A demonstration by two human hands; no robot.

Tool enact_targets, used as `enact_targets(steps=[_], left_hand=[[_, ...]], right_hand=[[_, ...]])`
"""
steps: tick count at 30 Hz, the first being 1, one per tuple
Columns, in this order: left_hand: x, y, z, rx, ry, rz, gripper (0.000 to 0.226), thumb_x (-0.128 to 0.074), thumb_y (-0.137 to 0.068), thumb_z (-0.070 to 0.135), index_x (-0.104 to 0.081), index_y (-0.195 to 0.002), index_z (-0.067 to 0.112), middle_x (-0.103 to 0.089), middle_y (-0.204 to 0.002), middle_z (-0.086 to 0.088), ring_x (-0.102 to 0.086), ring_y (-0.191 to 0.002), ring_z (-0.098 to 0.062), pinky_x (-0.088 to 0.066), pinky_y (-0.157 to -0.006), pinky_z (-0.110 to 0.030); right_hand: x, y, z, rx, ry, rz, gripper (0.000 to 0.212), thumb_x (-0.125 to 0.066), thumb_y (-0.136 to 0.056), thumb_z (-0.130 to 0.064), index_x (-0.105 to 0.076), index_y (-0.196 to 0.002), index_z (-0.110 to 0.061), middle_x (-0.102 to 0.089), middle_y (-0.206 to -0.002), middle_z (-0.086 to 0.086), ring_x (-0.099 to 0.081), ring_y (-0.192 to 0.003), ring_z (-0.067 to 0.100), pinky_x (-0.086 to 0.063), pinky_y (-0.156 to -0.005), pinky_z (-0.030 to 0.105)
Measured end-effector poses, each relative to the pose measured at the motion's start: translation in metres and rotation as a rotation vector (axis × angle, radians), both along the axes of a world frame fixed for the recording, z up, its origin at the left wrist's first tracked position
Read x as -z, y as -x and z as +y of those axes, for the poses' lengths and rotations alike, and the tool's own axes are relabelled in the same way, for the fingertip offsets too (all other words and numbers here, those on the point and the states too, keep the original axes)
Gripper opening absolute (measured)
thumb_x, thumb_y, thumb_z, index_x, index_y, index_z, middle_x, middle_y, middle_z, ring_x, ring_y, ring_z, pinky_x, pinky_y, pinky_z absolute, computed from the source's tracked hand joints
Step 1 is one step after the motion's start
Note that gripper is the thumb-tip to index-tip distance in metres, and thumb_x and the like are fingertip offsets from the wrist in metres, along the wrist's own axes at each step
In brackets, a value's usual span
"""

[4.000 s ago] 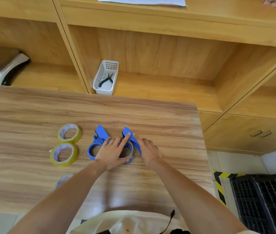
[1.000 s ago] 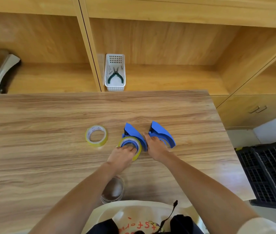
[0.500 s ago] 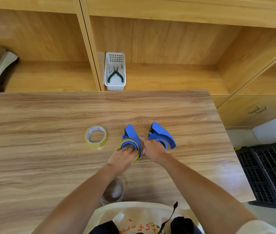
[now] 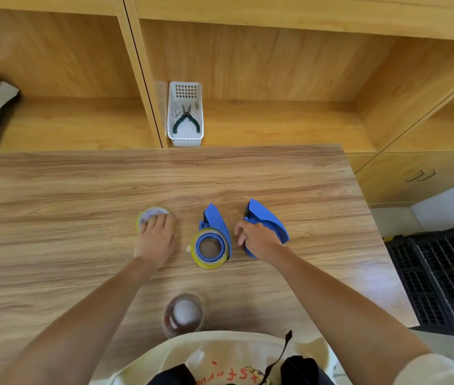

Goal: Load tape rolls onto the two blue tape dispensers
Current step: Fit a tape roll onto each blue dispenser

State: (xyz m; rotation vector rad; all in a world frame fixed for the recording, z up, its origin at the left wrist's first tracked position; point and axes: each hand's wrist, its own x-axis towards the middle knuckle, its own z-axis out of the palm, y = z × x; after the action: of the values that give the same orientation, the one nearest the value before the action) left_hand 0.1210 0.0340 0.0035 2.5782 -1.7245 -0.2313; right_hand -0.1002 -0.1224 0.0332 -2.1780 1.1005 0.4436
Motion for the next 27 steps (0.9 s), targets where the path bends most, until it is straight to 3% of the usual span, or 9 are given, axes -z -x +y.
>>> enact_targets(steps=[3, 8, 13, 19, 23, 27], left_hand=[[0.005, -0.013, -0.002, -0.06, -0.223, 0.03, 0.051, -0.061, -0.09, 0.024, -0.04, -0.136, 0.014, -0.05, -0.138, -0.005, -0.046, -0.13, -0.025, -0.03, -0.109, -0.04], [0.009, -0.014, -0.002, -0.071, -0.434, -0.044, 0.056, -0.045, -0.092, 0.004, -0.034, -0.144, 0.021, -0.05, -0.142, -0.003, -0.045, -0.134, -0.023, -0.017, -0.118, -0.042], [0.006, -0.013, 0.007, 0.004, -0.276, -0.158, 0.067, -0.052, -0.084, -0.002, -0.032, -0.146, 0.018, -0.052, -0.137, -0.001, -0.05, -0.129, -0.022, -0.02, -0.116, -0.041], [-0.006, -0.001, 0.008, 0.091, 0.007, -0.199, 0.054, -0.081, -0.057, -0.002, -0.061, -0.105, 0.01, -0.069, -0.096, -0.005, -0.069, -0.086, -0.026, -0.049, -0.094, -0.044], [-0.028, 0.024, -0.008, 0.159, 0.194, -0.161, 0.033, -0.079, -0.071, 0.011, -0.062, -0.099, 0.012, -0.069, -0.09, -0.005, -0.068, -0.08, -0.028, -0.046, -0.091, -0.04], [-0.041, 0.055, -0.029, 0.254, 0.285, -0.191, 0.022, -0.076, -0.077, 0.023, -0.064, -0.093, 0.014, -0.068, -0.085, -0.001, -0.067, -0.079, -0.026, -0.039, -0.091, -0.035]], right_hand=[[0.001, -0.002, -0.001, -0.004, -0.012, 0.002, 0.029, -0.035, -0.085, 0.0, -0.051, -0.097, -0.022, -0.071, -0.097, -0.006, -0.064, -0.087, 0.023, -0.052, -0.072, 0.042], [0.0, -0.004, -0.003, -0.02, -0.007, -0.005, 0.022, -0.034, -0.086, -0.002, -0.045, -0.094, -0.02, -0.071, -0.097, -0.003, -0.064, -0.083, 0.026, -0.052, -0.067, 0.043], [-0.004, 0.001, -0.009, -0.043, 0.115, -0.025, 0.015, -0.037, -0.09, -0.002, -0.036, -0.098, -0.014, -0.069, -0.094, 0.005, -0.065, -0.075, 0.028, -0.055, -0.063, 0.047], [-0.003, 0.004, -0.012, -0.048, 0.184, -0.057, 0.013, -0.038, -0.094, -0.008, -0.038, -0.104, -0.017, -0.067, -0.092, 0.007, -0.065, -0.074, 0.029, -0.057, -0.066, 0.05], [-0.005, 0.01, -0.013, -0.094, 0.228, -0.049, 0.03, -0.043, -0.09, -0.006, -0.043, -0.118, -0.016, -0.066, -0.107, 0.007, -0.064, -0.097, 0.031, -0.056, -0.075, 0.046], [-0.007, 0.029, -0.019, -0.065, 0.258, -0.053, 0.04, -0.048, -0.09, -0.008, -0.044, -0.129, -0.016, -0.056, -0.128, 0.005, -0.051, -0.12, 0.029, -0.047, -0.09, 0.042]])
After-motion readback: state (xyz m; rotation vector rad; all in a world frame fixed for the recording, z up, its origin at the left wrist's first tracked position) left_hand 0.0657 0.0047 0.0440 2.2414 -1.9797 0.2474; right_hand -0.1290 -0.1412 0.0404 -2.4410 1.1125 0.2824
